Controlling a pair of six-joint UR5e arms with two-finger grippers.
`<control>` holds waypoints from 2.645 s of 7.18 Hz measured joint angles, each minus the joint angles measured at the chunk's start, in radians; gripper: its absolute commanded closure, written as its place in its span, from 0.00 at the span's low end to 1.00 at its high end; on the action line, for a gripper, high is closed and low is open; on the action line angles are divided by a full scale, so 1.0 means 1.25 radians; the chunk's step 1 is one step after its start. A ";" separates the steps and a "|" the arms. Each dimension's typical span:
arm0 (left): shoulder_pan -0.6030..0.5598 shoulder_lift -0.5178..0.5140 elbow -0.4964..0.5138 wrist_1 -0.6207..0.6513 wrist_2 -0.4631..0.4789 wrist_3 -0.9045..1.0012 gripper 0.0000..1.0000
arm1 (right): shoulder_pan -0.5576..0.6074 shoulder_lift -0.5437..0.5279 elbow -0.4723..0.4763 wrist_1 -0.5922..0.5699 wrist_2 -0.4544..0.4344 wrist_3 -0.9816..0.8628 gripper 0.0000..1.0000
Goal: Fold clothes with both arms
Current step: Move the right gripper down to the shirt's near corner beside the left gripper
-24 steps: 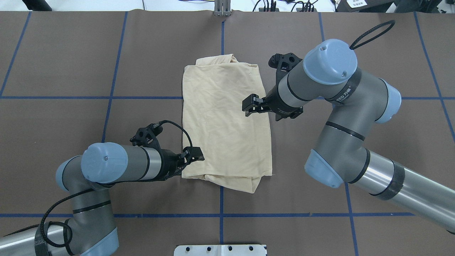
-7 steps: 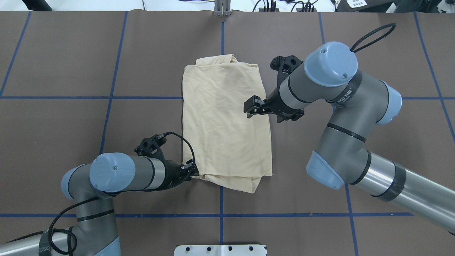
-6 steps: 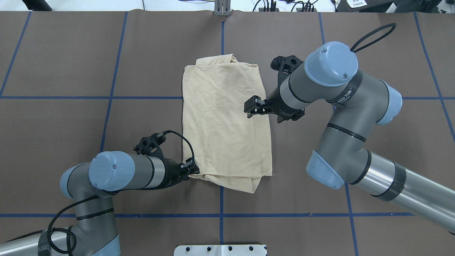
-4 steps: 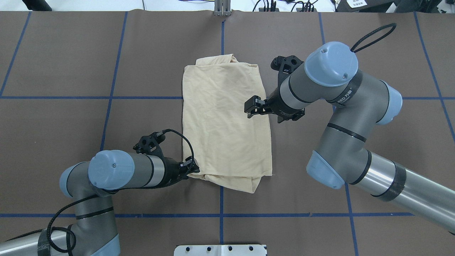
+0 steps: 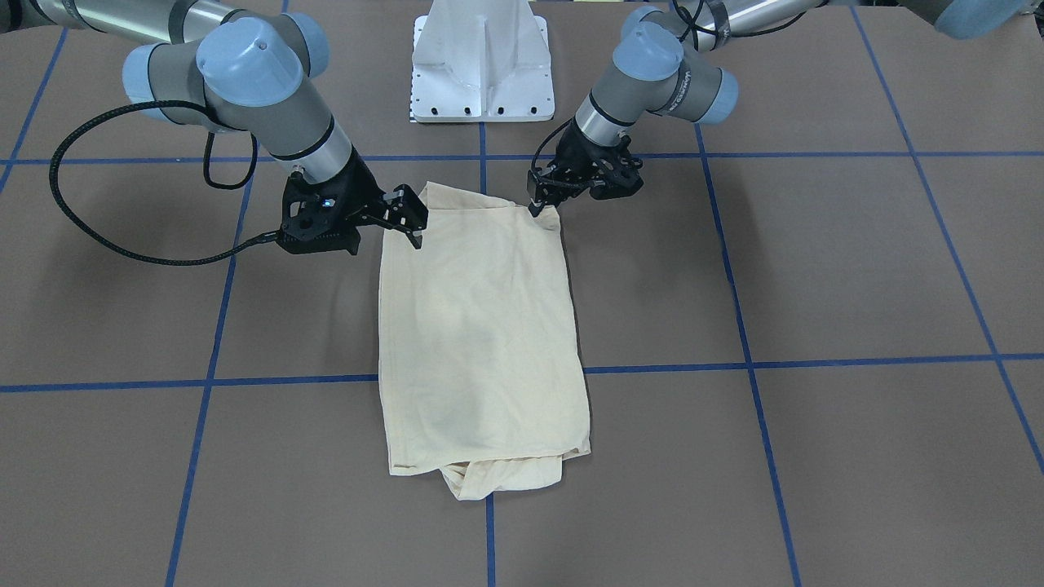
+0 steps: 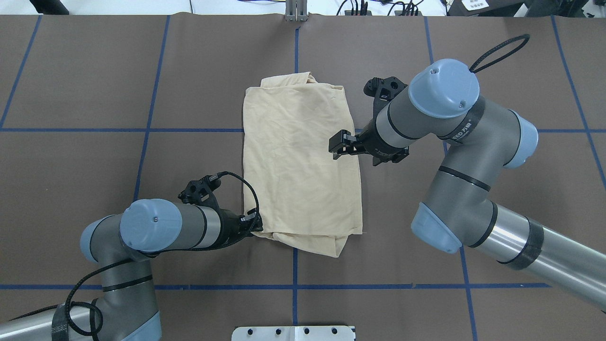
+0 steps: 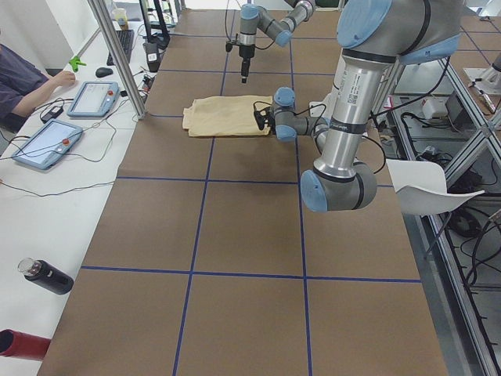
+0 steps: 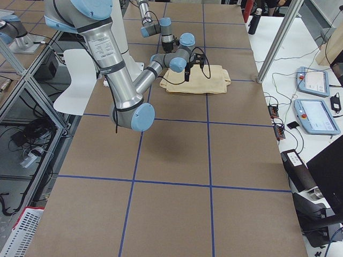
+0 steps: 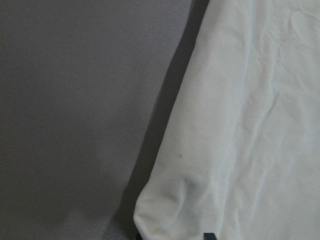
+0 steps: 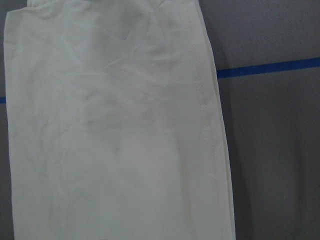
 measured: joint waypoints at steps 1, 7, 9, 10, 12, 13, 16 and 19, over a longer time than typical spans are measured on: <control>0.000 -0.001 0.000 0.006 0.001 0.000 1.00 | 0.000 -0.001 0.000 0.000 0.000 0.000 0.00; -0.011 -0.002 -0.071 0.046 -0.006 0.000 1.00 | -0.034 -0.016 0.002 -0.005 -0.016 0.072 0.00; -0.012 -0.003 -0.089 0.062 -0.006 0.000 1.00 | -0.092 -0.020 0.003 -0.009 -0.061 0.236 0.00; -0.012 -0.004 -0.091 0.064 -0.006 0.000 1.00 | -0.127 -0.020 0.003 -0.021 -0.087 0.309 0.00; -0.010 -0.005 -0.091 0.065 -0.006 -0.001 1.00 | -0.185 -0.020 0.003 -0.058 -0.132 0.385 0.00; -0.010 -0.006 -0.090 0.065 -0.007 -0.001 1.00 | -0.205 -0.020 0.003 -0.078 -0.148 0.398 0.00; -0.009 -0.007 -0.090 0.065 -0.007 -0.001 1.00 | -0.239 -0.020 0.000 -0.110 -0.165 0.404 0.00; -0.009 -0.008 -0.090 0.065 -0.007 -0.001 1.00 | -0.255 -0.019 -0.002 -0.126 -0.165 0.404 0.00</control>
